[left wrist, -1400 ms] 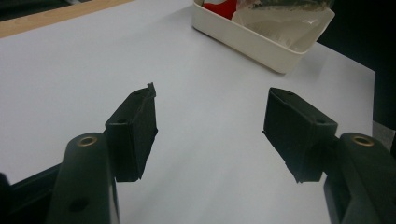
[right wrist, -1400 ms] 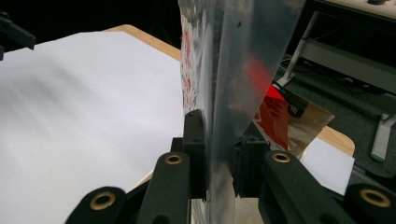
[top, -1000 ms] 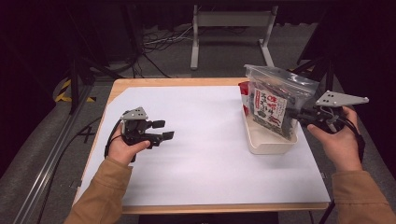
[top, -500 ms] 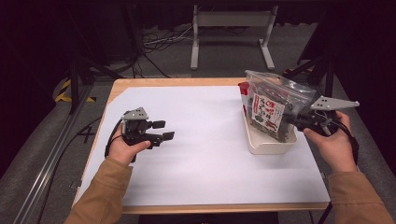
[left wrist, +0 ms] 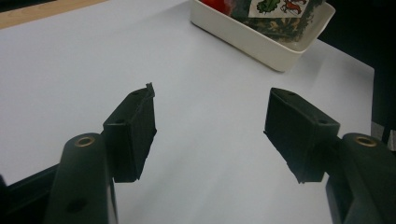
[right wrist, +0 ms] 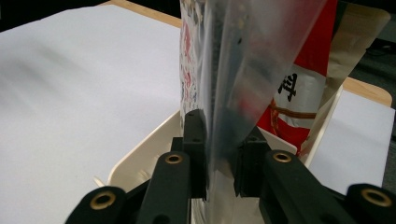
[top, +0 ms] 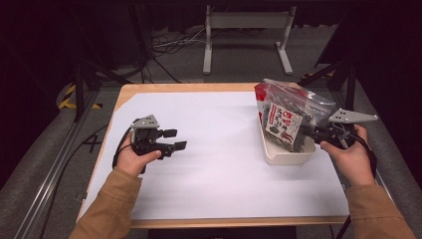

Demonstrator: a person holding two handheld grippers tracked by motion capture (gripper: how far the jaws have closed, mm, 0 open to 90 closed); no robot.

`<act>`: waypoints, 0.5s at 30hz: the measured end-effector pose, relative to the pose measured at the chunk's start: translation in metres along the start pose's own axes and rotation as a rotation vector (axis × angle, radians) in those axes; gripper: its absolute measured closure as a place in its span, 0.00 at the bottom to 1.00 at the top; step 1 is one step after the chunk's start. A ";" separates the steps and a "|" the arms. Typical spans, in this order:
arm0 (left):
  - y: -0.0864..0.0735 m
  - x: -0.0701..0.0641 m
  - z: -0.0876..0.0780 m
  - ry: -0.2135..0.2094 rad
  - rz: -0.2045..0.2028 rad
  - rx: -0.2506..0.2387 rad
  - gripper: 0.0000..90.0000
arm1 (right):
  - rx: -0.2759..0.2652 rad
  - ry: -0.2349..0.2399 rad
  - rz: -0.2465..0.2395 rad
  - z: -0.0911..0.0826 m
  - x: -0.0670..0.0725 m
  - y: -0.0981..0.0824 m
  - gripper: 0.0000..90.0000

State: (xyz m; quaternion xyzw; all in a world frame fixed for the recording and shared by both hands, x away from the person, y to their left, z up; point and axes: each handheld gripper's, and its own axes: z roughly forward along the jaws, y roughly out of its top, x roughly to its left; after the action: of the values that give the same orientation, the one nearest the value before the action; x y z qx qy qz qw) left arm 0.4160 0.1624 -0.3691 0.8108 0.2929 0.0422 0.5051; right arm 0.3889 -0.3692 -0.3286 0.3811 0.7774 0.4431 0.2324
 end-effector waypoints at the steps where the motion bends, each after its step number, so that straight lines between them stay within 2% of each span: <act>1: 0.000 0.000 0.000 0.000 0.000 0.000 0.38 | -0.004 0.001 0.004 -0.001 0.000 -0.002 0.86; 7: 0.000 0.002 -0.001 -0.003 0.002 0.000 0.38 | -0.017 -0.009 0.014 -0.002 -0.001 -0.004 0.84; 10: -0.001 0.002 -0.001 -0.001 -0.005 -0.001 0.37 | -0.028 -0.014 0.016 -0.003 0.000 -0.003 0.80; 14: -0.002 0.002 -0.002 0.002 -0.004 -0.001 0.37 | -0.058 -0.035 0.059 -0.005 0.002 -0.003 0.62; 15: -0.002 0.002 -0.002 -0.002 0.004 -0.003 0.36 | -0.060 -0.040 0.052 -0.005 0.002 -0.003 0.60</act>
State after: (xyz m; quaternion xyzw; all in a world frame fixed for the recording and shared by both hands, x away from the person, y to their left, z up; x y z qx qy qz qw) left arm 0.4164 0.1661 -0.3699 0.8107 0.2906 0.0428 0.5064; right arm 0.3830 -0.3717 -0.3290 0.4027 0.7490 0.4643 0.2475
